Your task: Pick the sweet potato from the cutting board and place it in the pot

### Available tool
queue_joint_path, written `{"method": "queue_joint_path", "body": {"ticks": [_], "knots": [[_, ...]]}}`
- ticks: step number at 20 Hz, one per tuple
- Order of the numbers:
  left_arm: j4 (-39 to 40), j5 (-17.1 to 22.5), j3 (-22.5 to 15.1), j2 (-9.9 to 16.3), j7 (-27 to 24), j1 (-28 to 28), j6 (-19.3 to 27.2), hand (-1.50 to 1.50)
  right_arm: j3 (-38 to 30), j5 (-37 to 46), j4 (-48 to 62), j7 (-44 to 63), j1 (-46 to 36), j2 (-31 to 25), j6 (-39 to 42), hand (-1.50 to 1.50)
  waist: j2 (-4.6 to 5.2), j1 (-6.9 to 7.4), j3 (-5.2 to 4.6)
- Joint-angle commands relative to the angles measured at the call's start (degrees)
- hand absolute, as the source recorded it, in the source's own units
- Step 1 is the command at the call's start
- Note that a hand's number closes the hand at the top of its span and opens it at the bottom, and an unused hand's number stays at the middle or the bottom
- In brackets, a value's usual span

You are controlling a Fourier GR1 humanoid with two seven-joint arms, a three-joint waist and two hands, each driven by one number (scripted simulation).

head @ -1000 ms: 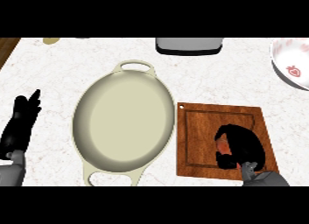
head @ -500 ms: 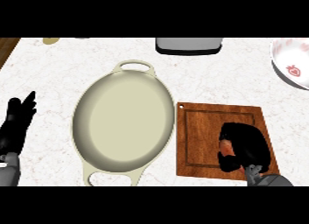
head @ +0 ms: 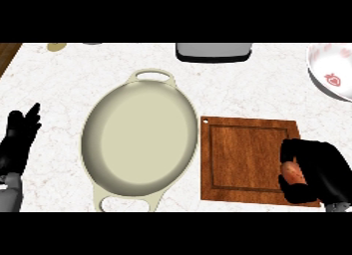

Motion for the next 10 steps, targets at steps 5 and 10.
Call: {"method": "queue_joint_path", "body": {"ticks": [5,10], "knots": [[-0.8,0.3,0.9,0.4,0.2,2.0,-0.6,0.00,-7.3,-4.3,-20.1,-4.6,2.5,-2.1,-5.3,1.50,-0.39,-0.46,0.00],[0.9,-1.0,-0.4,-2.0,-2.2,1.6,1.1,0.00,-6.0,-8.5,-28.0,-4.3,-2.5,5.2,-9.3,1.50,-0.08,0.08,-0.01]]}}
